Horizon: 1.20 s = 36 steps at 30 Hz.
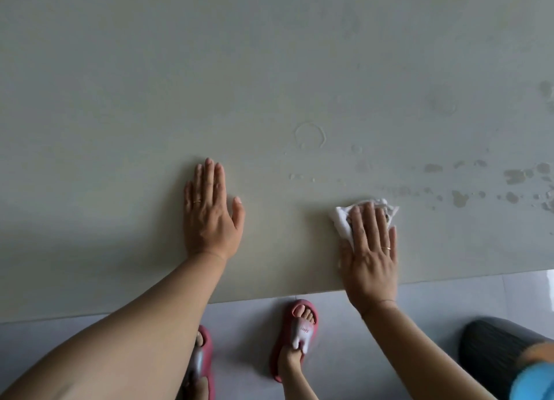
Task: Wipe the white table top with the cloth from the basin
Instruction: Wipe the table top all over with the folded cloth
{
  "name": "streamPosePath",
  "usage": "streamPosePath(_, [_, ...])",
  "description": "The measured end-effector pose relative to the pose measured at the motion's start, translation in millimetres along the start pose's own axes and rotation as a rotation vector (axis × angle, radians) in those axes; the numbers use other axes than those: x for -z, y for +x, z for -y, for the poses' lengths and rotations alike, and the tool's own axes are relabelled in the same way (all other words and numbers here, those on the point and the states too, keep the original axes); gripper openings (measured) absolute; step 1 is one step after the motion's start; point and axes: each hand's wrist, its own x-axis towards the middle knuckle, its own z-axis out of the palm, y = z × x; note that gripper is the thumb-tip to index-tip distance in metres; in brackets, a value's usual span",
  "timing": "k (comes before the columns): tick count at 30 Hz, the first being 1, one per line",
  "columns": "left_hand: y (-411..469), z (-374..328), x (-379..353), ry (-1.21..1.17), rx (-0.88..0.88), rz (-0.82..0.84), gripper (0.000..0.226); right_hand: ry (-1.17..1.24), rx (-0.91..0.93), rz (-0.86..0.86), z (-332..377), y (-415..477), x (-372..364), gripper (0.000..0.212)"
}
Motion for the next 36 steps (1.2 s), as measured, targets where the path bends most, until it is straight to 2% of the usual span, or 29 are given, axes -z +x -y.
streamPosePath(2, [0,0,-1,0.006,0.002,-0.005,0.064,0.035,-0.166,-0.035,17,4,-4,0.062])
streamPosePath(4, [-1,0,-2,0.008,0.002,-0.012,0.063,0.065,-0.178,-0.046,54,5,-14,0.067])
streamPosePath(6, [0,0,-2,0.005,0.007,-0.021,0.063,0.061,0.024,-0.013,97,5,-25,0.072])
streamPosePath(8, [0,0,-1,-0.004,0.006,-0.024,0.062,0.036,0.239,0.021,117,9,-30,0.068])
streamPosePath(11, [-1,0,1,-0.012,0.001,-0.046,0.06,0.023,0.458,0.065,94,30,-26,0.059])
streamPosePath(13, [-2,0,1,-0.012,-0.006,-0.057,0.06,-0.021,0.49,0.064,61,52,-16,0.056])
streamPosePath(15, [-2,0,1,-0.005,-0.005,-0.052,0.059,-0.057,0.36,0.017,28,79,-3,0.055])
streamPosePath(17, [-1,-1,1,0.002,-0.001,-0.045,0.059,-0.059,0.148,-0.008,5,99,9,0.057])
streamPosePath(19, [-1,0,0,0.009,0.004,-0.04,0.06,-0.029,-0.066,-0.03,7,104,10,0.059])
streamPosePath(21, [-1,0,0,0.01,0.004,-0.032,0.06,0.004,-0.158,-0.048,38,97,1,0.063])
streamPosePath(22, [-1,0,0,0.006,0.004,-0.034,0.06,0.023,-0.111,-0.039,60,90,-5,0.065])
streamPosePath(26, [0,1,1,-0.001,0.002,-0.019,0.059,-0.016,0.329,0.046,123,67,-25,0.057])
streamPosePath(29, [1,2,0,-0.005,0.006,0.001,0.06,-0.047,0.573,0.081,102,93,-17,0.055])
streamPosePath(30, [1,2,1,-0.008,0.012,0.007,0.061,-0.069,0.594,0.084,86,107,-11,0.055])
streamPosePath(32, [0,2,1,-0.004,0.017,0.018,0.061,-0.075,0.431,0.065,51,138,1,0.056])
streamPosePath(36, [0,0,2,0.0,0.015,0.026,0.061,-0.022,-0.113,-0.031,25,172,19,0.055])
